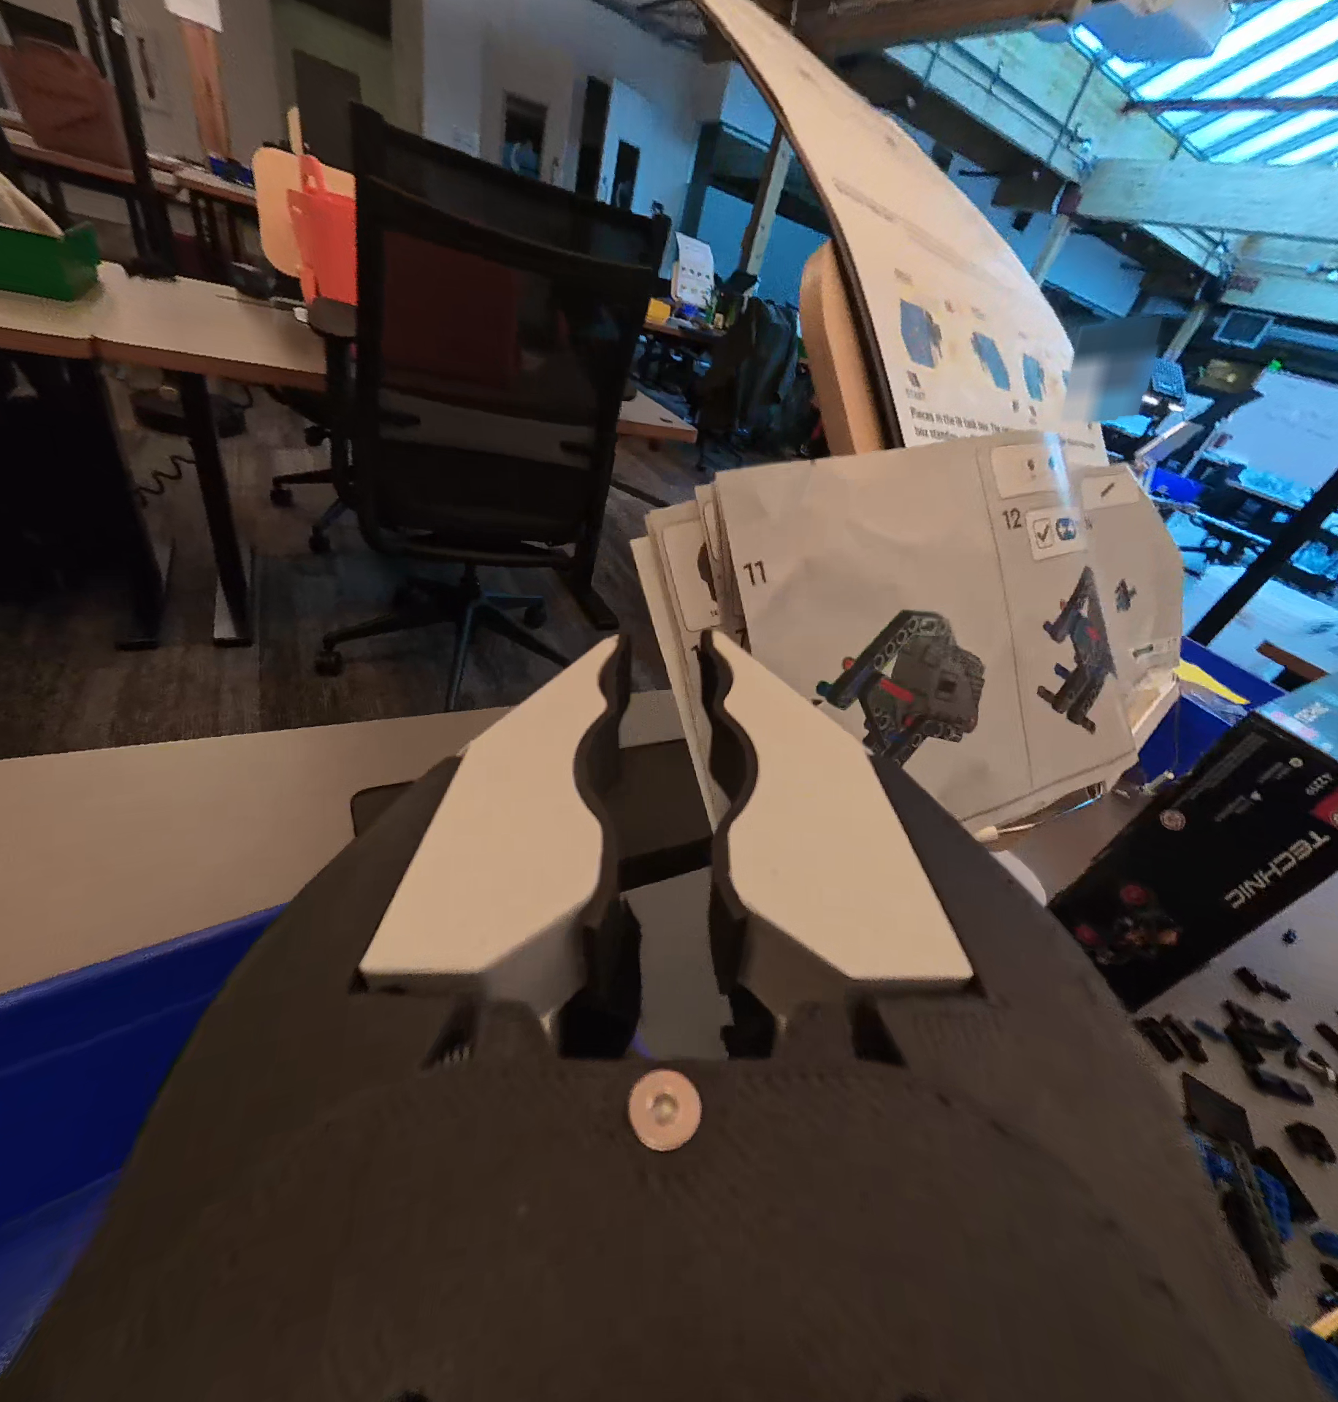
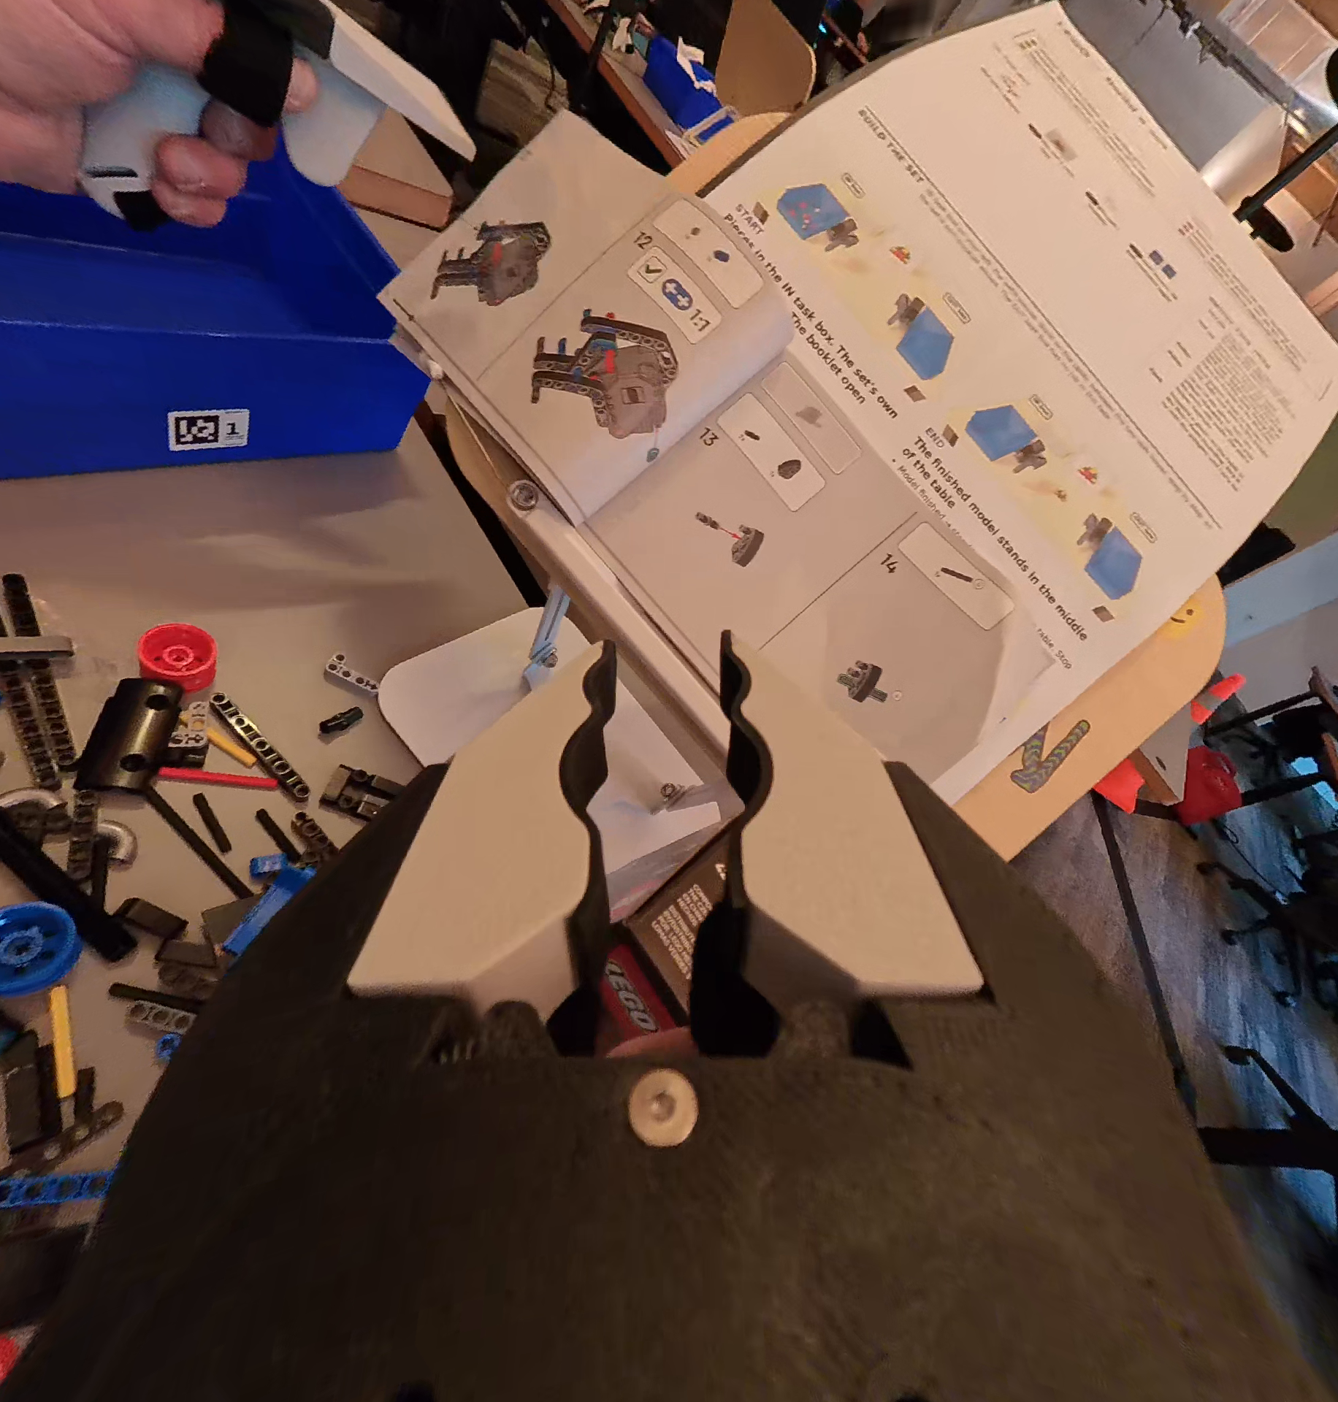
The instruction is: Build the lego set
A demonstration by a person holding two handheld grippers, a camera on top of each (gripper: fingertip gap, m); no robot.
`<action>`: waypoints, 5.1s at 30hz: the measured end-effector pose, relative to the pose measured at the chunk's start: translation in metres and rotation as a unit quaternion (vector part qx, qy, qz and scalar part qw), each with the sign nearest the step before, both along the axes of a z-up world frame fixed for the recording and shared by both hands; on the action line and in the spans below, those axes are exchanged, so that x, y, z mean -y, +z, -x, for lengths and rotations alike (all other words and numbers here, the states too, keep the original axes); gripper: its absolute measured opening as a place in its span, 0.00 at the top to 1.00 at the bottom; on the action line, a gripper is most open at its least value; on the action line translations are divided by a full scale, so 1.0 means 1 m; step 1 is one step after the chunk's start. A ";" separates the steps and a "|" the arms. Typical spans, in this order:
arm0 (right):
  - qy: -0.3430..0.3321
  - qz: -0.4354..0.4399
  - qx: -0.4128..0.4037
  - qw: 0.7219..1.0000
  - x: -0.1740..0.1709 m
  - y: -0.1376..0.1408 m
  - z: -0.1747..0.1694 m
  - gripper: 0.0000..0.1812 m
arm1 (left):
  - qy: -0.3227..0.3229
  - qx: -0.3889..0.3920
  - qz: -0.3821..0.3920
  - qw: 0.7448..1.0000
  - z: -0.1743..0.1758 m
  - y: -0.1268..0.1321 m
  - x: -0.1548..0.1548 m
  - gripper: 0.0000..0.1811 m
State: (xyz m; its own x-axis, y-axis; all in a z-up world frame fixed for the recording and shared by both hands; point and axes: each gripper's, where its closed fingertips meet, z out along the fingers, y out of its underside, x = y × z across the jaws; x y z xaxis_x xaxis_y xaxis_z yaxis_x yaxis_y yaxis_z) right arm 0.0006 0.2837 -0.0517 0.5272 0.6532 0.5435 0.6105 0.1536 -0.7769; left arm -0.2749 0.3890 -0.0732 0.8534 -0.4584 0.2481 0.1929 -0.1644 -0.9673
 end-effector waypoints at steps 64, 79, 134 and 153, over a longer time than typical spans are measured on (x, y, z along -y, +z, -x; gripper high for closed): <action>0.110 -0.035 -0.075 0.990 -0.046 -0.036 0.170 1.00 | -0.054 -0.367 -0.055 0.927 -0.088 -0.006 0.010 0.93; 0.062 -0.030 0.029 0.997 0.000 -0.026 0.122 0.88 | -0.025 -0.371 -0.109 0.922 -0.081 0.029 0.062 0.88; 0.148 0.151 -0.089 0.973 0.156 -0.161 0.007 0.89 | -0.221 -0.343 -0.053 0.911 -0.235 -0.140 0.221 0.83; 0.148 0.152 -0.081 0.974 0.155 -0.164 0.003 0.89 | -0.229 -0.343 -0.050 0.910 -0.235 -0.140 0.222 0.82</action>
State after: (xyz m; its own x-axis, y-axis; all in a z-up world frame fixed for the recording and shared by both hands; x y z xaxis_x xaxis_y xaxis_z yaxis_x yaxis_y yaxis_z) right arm -0.0029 0.1288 -0.2153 0.3545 0.9073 0.2263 0.4401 0.0517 -0.8964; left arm -0.0397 0.1668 -0.2135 0.5058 -0.7955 -0.3337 -0.5286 0.0199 -0.8486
